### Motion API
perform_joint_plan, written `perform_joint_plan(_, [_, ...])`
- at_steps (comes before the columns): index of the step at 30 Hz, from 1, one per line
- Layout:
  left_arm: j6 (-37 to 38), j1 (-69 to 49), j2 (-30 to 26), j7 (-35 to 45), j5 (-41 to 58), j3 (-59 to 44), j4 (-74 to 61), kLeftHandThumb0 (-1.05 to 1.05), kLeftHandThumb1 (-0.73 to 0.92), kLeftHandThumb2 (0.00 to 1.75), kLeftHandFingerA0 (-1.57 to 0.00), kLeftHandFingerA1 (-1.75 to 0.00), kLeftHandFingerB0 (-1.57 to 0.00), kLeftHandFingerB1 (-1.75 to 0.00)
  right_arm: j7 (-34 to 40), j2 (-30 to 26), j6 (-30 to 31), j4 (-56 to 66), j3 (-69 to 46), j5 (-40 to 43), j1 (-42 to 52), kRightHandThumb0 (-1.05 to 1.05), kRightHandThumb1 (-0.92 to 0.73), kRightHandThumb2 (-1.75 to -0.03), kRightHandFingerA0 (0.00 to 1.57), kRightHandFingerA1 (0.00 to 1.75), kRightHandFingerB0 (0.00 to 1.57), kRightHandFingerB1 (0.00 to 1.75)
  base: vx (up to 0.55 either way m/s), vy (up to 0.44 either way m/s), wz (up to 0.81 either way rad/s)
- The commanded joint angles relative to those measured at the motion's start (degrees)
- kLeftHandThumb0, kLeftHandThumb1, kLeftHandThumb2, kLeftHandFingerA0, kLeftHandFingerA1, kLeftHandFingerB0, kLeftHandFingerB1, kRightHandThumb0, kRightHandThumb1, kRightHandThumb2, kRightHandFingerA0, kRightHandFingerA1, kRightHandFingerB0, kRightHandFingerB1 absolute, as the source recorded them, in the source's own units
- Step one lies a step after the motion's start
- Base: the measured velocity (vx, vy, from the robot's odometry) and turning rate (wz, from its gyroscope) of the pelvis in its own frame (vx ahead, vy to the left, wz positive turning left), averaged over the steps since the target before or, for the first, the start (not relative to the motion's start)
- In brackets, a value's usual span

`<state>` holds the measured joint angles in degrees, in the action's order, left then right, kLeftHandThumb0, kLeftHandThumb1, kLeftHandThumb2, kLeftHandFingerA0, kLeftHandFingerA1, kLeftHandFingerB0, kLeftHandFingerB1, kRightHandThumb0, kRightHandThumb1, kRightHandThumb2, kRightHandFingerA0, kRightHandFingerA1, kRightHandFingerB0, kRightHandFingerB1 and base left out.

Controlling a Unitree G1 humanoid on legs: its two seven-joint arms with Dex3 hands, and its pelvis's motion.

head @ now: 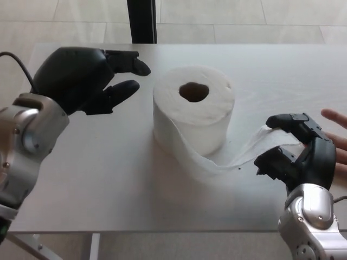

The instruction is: A toilet paper roll is kept in the middle of the desk infront of the robot. The robot places its left hand on the top of the toilet paper roll to hold it still and uses its right hand to tear off a piece of toilet paper from it and hands the paper to a person

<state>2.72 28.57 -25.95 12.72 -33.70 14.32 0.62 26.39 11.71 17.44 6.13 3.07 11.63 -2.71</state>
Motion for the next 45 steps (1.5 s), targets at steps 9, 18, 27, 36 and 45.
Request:
perform_joint_plan(9, [2.43,24.19,2.21,0.17,-1.58,1.89,6.45,-0.57,0.84,0.65,-0.53,-0.54,-0.55,-0.46,-0.69,3.42,0.51,-0.51,2.81,-1.39,3.26,-0.42,-0.66,-1.48,1.32,1.75,1.05,1.65,0.0,0.0,0.0])
perform_joint_plan(18, [1.25,25.3,7.95,-2.69,-3.02,5.08,7.43,-0.55,0.83,0.65,-0.58,-0.53,-0.58,-0.46,-0.41,3.55,0.74,0.92,2.14,-0.61,3.16,-0.46,-0.63,-1.43,1.24,1.75,0.93,1.75,0.0,0.0,0.0])
perform_joint_plan(27, [2.89,10.64,9.41,-6.68,-5.72,8.92,6.67,-0.59,0.83,0.64,-0.63,-0.54,-0.59,-0.48,-2.21,3.81,0.21,1.11,0.64,1.83,2.07,-0.5,-0.52,-1.57,1.24,1.75,0.92,1.75,0.0,0.0,0.0])
perform_joint_plan(36, [2.05,3.35,3.26,-1.36,-11.1,13.97,5.48,-0.57,0.82,0.65,-0.5,-0.49,-0.51,-0.43,-3.14,2.42,3.27,3.28,-0.44,1.85,1.06,-0.43,-0.57,-1.49,1.22,1.75,0.9,1.75,0.0,0.0,0.0])
perform_joint_plan(45, [1.59,6.49,3.76,-3.7,-14.05,16.29,11.72,-0.57,0.83,0.65,-0.5,-0.49,-0.5,-0.43,-6.07,1.31,6.1,3.22,0.31,2.47,0.01,-0.41,-0.57,-1.47,1.19,1.75,0.87,1.75,0.0,0.0,0.0])
